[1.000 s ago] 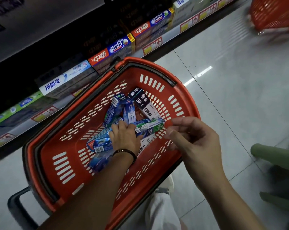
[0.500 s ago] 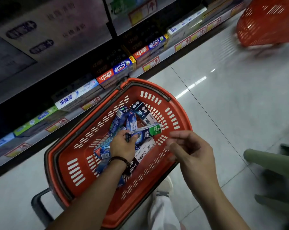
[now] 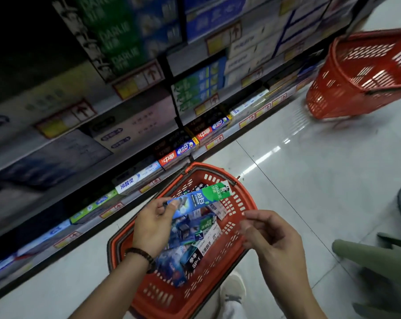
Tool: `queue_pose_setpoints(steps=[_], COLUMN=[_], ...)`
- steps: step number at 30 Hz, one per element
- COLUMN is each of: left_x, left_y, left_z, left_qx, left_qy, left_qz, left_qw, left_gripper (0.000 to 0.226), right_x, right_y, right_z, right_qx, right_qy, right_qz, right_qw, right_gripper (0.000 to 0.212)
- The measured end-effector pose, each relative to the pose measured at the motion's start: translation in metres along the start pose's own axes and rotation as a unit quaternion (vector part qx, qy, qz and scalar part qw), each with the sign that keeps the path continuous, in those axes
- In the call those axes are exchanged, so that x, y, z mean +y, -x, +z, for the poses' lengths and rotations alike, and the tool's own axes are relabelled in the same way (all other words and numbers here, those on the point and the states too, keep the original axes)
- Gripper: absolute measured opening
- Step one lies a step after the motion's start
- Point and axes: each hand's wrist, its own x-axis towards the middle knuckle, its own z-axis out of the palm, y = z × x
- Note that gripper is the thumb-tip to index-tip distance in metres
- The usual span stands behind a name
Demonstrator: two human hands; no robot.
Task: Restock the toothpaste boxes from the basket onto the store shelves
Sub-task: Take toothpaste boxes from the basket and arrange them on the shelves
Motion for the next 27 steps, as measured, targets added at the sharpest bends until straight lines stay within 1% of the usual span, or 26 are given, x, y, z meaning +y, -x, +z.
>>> queue_pose_setpoints(steps=[4, 8, 11, 13, 15, 18, 22, 24, 27], left_x=[0.037, 0.093, 0.137, 0.166, 0.192, 0.229, 0.278, 0.300, 0.324], left_y=[0.021, 0.054, 0.084, 0.103, 0.122, 0.147, 0.178, 0.193, 0.213], left_z=[-0.035, -0.075, -0.103, -0.119, -0.134, -0.154, -0.173, -0.182, -0.192], left_qx=[0.001, 0.000, 0.002, -0.006, -0.011, -0.032, -0.023, -0.023, -0.023], left_qy=[0.026, 0.047, 0.074, 0.090, 0.097, 0.133, 0.153, 0.165, 0.163], left_qz=[0.017, 0.044, 0.049, 0.059, 0.073, 0.065, 0.093, 0.103, 0.116], left_qw=[1.000, 0.998, 0.996, 0.994, 0.993, 0.988, 0.984, 0.981, 0.980], left_gripper=[0.009, 0.023, 0.017, 0.017, 0.017, 0.019, 0.019, 0.018, 0.023], right_x=[-0.034, -0.087, -0.130, -0.159, -0.184, -0.220, -0.269, -0.294, -0.325], right_y=[0.018, 0.043, 0.064, 0.075, 0.084, 0.095, 0.110, 0.116, 0.121], right_z=[-0.001, -0.005, -0.011, -0.015, -0.019, -0.023, -0.029, -0.033, -0.038], right_qx=[0.006, -0.002, -0.030, -0.035, -0.035, -0.025, -0.008, 0.002, 0.010], right_qy=[0.000, -0.010, -0.007, -0.004, 0.007, 0.024, 0.009, 0.004, -0.006], right_qz=[-0.004, -0.007, -0.009, -0.022, -0.040, -0.047, -0.061, -0.079, -0.104], right_qw=[1.000, 1.000, 1.000, 0.999, 0.999, 0.998, 0.998, 0.997, 0.995], right_gripper=[0.024, 0.022, 0.014, 0.021, 0.019, 0.019, 0.040, 0.039, 0.035])
